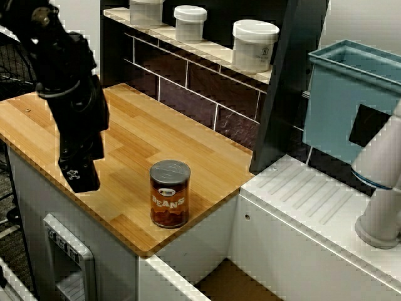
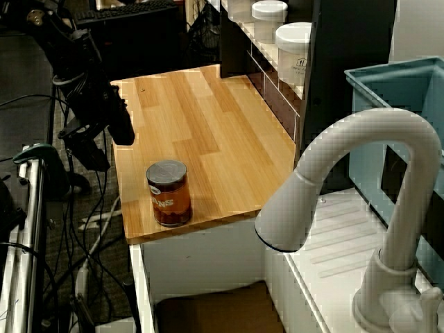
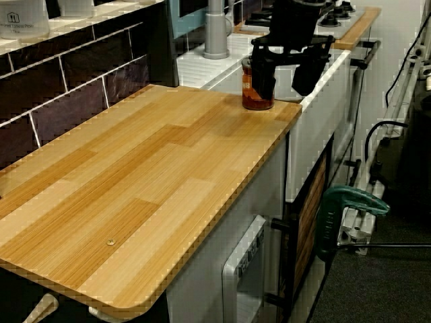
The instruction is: Push into sink
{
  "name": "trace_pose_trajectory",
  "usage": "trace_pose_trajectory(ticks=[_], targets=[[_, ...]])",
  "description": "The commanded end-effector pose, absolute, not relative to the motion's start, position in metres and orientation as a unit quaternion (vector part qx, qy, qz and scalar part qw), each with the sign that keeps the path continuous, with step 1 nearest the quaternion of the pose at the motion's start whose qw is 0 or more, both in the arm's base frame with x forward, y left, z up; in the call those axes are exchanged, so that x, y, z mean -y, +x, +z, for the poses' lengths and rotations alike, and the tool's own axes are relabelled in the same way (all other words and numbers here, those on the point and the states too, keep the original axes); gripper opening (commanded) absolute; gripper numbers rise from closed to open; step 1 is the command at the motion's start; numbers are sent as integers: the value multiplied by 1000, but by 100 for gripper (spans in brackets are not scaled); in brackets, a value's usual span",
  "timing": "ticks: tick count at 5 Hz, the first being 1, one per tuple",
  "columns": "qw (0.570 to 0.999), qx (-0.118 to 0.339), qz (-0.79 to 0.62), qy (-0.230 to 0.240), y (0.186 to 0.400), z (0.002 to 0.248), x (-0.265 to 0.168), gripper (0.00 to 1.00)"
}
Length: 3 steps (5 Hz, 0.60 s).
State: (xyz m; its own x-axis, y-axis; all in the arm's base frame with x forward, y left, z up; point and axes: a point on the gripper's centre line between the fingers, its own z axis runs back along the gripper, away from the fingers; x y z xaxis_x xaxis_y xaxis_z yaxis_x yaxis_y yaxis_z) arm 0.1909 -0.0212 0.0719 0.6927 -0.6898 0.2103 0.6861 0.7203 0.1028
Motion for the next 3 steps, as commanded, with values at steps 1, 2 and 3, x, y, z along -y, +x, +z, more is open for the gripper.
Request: trace_pose_trajectory(ticks=[1, 2, 3], targets=[[901, 141, -410, 11, 196, 71, 43, 100], [902, 135, -411, 7, 198, 69, 49, 100], [902, 132, -411, -2, 203, 67, 58, 100]])
